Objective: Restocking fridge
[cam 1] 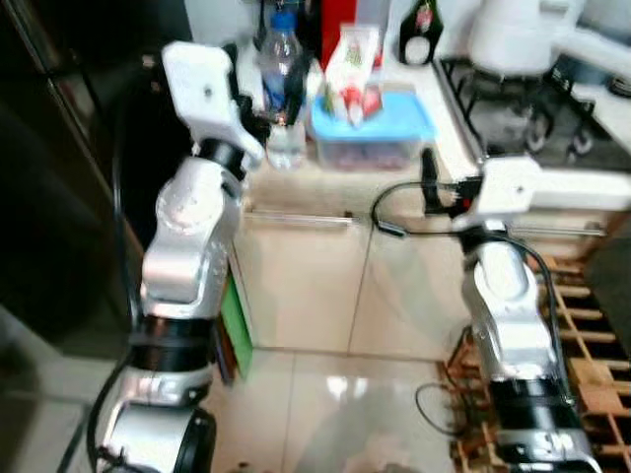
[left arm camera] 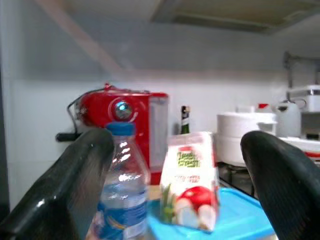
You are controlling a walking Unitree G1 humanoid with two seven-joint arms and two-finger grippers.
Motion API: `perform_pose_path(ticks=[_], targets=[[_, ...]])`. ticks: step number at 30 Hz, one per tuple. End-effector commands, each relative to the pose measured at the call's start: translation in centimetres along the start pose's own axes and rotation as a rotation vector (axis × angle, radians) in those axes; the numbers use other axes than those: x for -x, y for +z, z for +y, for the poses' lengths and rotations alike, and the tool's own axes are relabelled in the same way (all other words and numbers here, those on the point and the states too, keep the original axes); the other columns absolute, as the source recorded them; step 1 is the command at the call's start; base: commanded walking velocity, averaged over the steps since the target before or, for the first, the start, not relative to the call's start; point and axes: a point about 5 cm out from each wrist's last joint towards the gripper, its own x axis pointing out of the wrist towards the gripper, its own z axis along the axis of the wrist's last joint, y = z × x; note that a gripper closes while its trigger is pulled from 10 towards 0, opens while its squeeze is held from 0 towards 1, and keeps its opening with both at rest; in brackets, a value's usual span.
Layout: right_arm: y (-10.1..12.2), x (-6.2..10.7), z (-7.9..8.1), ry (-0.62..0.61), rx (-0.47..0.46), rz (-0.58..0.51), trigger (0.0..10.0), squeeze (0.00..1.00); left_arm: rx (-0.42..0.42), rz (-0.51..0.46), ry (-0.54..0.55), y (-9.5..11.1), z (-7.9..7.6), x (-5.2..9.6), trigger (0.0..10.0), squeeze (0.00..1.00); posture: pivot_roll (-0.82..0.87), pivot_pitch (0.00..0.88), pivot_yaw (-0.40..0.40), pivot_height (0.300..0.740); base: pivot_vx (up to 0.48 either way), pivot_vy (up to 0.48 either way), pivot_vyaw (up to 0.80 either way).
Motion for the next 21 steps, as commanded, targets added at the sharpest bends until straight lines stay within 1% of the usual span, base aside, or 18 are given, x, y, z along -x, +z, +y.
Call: perform_pose_path(ticks=[1, 3, 5, 7, 8, 9, 10, 11, 12, 14, 16, 17, 21], targets=[[0.4, -0.2, 0.3, 0.000, -0.008, -0.013, 10.0, 0.18, -0.039, -0.024, 0.020, 0.9, 0.8, -0.5, 10.0, 0.00, -0.11, 0.000, 0.039, 0.740, 0.000, 0.000, 0.00], [0.7, -0.3, 0.4, 0.000, -0.009, -0.029, 10.0, 0.18, -0.040, -0.042, 0.034, 1.2, 1.1, -0.7, 10.0, 0.00, -0.11, 0.000, 0.039, 0.740, 0.000, 0.000, 0.00], [1.6, -0.5, 0.5, -0.001, -0.015, -0.067, 10.0, 0.18, -0.054, -0.063, 0.044, 1.6, 1.1, -0.6, 10.0, 0.00, -0.11, 0.000, 0.039, 0.740, 0.000, 0.000, 0.00], [3.0, -0.6, 0.6, 0.006, -0.015, -0.121, 10.0, 0.18, -0.063, -0.091, 0.065, 2.0, 1.1, -0.2, 10.0, 0.00, -0.11, 0.000, 0.036, 0.740, 0.000, 0.000, 0.00], [3.0, -0.6, 0.6, 0.006, -0.015, -0.121, 10.0, 0.18, -0.063, -0.091, 0.065, 2.0, 1.1, -0.2, 10.0, 0.00, -0.11, 0.000, 0.036, 0.740, 0.000, 0.000, 0.00], [3.8, -0.8, 0.8, 0.017, -0.008, -0.153, 10.0, 0.18, -0.049, -0.098, 0.096, 2.0, 1.2, 0.1, 10.0, 0.00, -0.11, 0.000, 0.032, 0.740, 0.000, 0.000, 0.00], [3.8, -0.8, 0.8, 0.017, -0.008, -0.153, 10.0, 0.18, -0.049, -0.098, 0.096, 2.0, 1.2, 0.1, 10.0, 0.00, -0.11, 0.000, 0.032, 0.740, 0.000, 0.000, 0.00], [3.9, -0.8, 0.9, 0.021, -0.007, -0.157, 10.0, 0.18, -0.032, -0.099, 0.096, 1.9, 1.1, 0.2, 10.0, 0.00, -0.11, 0.000, 0.032, 0.740, 0.000, 0.000, 0.00], [3.9, -0.9, 1.0, 0.027, -0.007, -0.157, 10.0, 0.18, -0.020, -0.089, 0.104, 1.6, 1.1, 0.3, 10.0, 0.00, -0.10, 0.000, 0.026, 0.740, 0.480, 0.000, 0.00], [3.9, -0.9, 1.1, 0.028, -0.008, -0.156, 10.0, 0.18, -0.021, -0.081, 0.114, 1.5, 1.1, 0.4, 10.0, 0.00, -0.10, 0.000, 0.026, 0.740, 0.480, 0.000, 0.00], [3.9, -1.0, 1.2, 0.033, -0.009, -0.152, 10.0, 0.18, -0.029, -0.088, 0.103, 1.6, 0.9, 0.1, 10.0, 0.00, -0.09, 0.000, 0.020, 0.740, 0.480, 0.000, 0.00], [3.9, -1.1, 1.3, 0.037, -0.008, -0.151, 10.0, 0.18, -0.025, -0.106, 0.094, 2.0, 0.8, -0.2, 10.0, 0.00, -0.09, 0.000, 0.018, 0.740, 0.480, 0.000, 0.00], [4.1, -1.2, 1.4, 0.040, -0.007, -0.154, 10.0, 0.18, -0.025, -0.124, 0.090, 2.5, 0.7, -0.6, 10.0, 0.00, -0.10, 0.000, 0.017, 0.740, 0.480, 0.000, 0.00]])
